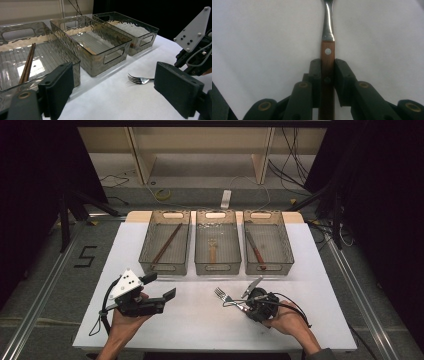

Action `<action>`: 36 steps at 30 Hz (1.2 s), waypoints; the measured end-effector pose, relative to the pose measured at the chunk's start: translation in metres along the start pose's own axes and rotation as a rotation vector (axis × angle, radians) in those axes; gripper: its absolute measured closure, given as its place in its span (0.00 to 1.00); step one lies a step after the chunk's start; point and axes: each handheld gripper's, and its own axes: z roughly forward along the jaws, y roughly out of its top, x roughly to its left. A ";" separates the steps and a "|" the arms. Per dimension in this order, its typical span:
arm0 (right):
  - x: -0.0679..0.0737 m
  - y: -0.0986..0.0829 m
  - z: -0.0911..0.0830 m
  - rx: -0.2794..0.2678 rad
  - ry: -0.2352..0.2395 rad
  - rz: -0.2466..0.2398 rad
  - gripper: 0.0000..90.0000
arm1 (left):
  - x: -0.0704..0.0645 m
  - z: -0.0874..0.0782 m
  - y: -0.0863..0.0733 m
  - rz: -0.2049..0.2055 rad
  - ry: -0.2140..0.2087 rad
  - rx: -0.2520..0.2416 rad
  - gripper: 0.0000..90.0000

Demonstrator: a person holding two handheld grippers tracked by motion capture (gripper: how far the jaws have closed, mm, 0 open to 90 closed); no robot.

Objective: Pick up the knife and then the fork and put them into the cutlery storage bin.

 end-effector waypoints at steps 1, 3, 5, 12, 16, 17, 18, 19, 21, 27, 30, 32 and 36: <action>-0.001 0.000 0.000 -0.001 0.005 0.002 0.86 | 0.000 0.000 0.000 0.000 0.000 0.000 0.18; -0.003 0.000 -0.001 -0.021 0.011 0.007 0.86 | 0.000 0.000 0.000 0.000 0.000 0.000 0.18; -0.004 0.000 -0.002 -0.022 0.009 0.011 0.86 | 0.000 0.000 0.000 0.000 0.001 0.000 0.18; -0.007 -0.001 -0.008 -0.062 0.001 0.017 0.86 | 0.000 -0.001 0.000 -0.003 0.002 -0.001 0.18; -0.010 -0.002 -0.013 -0.105 -0.006 0.023 0.86 | 0.001 -0.001 0.000 -0.004 0.001 0.000 0.18; -0.010 -0.002 -0.015 -0.116 -0.007 0.026 0.86 | 0.001 -0.001 0.000 -0.003 0.001 0.001 0.18; -0.011 -0.003 -0.017 -0.130 -0.012 0.029 0.86 | 0.001 -0.001 0.000 -0.003 0.001 0.000 0.18; -0.012 -0.003 -0.019 -0.144 -0.012 0.033 0.86 | 0.001 -0.001 0.000 -0.004 0.001 0.000 0.18; -0.015 -0.004 -0.023 -0.174 -0.017 0.040 0.86 | 0.001 -0.001 0.000 -0.005 0.002 0.000 0.18; -0.025 -0.007 -0.036 -0.255 -0.011 0.073 0.86 | 0.001 -0.001 0.000 -0.005 0.002 0.000 0.18; -0.031 -0.009 -0.043 -0.282 -0.013 0.094 0.86 | 0.001 -0.001 0.000 -0.004 0.003 -0.001 0.18; -0.035 -0.010 -0.047 -0.311 -0.017 0.106 0.86 | 0.001 -0.001 0.000 -0.004 0.003 -0.001 0.18; -0.046 -0.011 -0.057 -0.364 -0.034 0.133 0.86 | 0.000 -0.001 0.000 -0.003 0.004 -0.004 0.18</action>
